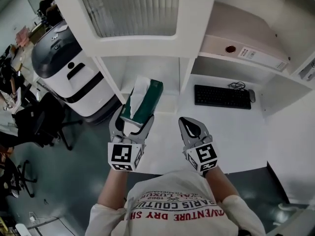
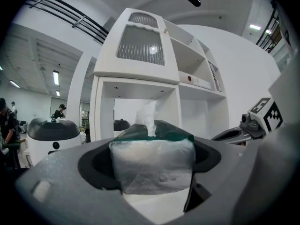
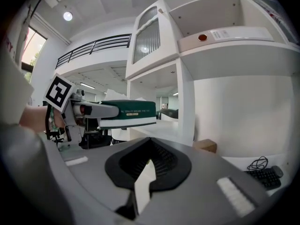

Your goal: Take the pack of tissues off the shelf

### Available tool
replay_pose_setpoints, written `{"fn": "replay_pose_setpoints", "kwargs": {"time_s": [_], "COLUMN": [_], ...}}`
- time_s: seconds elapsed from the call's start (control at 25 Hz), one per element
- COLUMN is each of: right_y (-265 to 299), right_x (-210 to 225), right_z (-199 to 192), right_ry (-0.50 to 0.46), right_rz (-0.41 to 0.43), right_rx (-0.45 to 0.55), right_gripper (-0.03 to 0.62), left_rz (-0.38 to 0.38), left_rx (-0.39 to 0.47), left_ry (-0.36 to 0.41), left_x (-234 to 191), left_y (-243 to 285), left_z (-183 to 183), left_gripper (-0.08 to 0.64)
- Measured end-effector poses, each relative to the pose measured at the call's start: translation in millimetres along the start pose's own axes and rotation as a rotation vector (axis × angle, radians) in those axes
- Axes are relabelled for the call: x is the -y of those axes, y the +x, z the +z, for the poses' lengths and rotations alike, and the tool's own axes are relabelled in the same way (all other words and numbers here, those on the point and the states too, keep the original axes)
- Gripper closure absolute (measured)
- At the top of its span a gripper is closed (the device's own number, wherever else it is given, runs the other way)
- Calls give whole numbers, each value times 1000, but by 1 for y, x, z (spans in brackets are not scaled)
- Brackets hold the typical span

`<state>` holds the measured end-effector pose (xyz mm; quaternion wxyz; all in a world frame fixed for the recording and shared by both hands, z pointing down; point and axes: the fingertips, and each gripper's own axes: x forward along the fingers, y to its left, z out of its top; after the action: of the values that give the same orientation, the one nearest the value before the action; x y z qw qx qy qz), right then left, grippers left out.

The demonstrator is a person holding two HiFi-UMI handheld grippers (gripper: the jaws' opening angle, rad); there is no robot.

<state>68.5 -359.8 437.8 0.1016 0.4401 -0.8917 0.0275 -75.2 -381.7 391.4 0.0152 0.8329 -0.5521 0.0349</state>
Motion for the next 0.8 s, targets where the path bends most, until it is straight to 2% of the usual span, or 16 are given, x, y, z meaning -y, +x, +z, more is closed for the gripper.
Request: {"fn": "replay_pose_setpoints", "kwargs": {"time_s": [0.24,0.44,0.8], "right_y": [-24,-41,-65], "right_x": [-36,-56,-72], "right_z": [-2,0,8], "right_ry": [-11,-19,-50], "right_rz": [19,3,-41], "right_rx": [22,38,74], "right_gripper": [592,591,592], "left_rz": [-56,-76,-120], "left_rx": [6,31,56], "left_ry": [-7,-27,-7], "left_x": [6,9,22], "left_y": [-48,-81,-107], "left_z": [-18,-25,-24], "left_gripper": [133,135,137]}}
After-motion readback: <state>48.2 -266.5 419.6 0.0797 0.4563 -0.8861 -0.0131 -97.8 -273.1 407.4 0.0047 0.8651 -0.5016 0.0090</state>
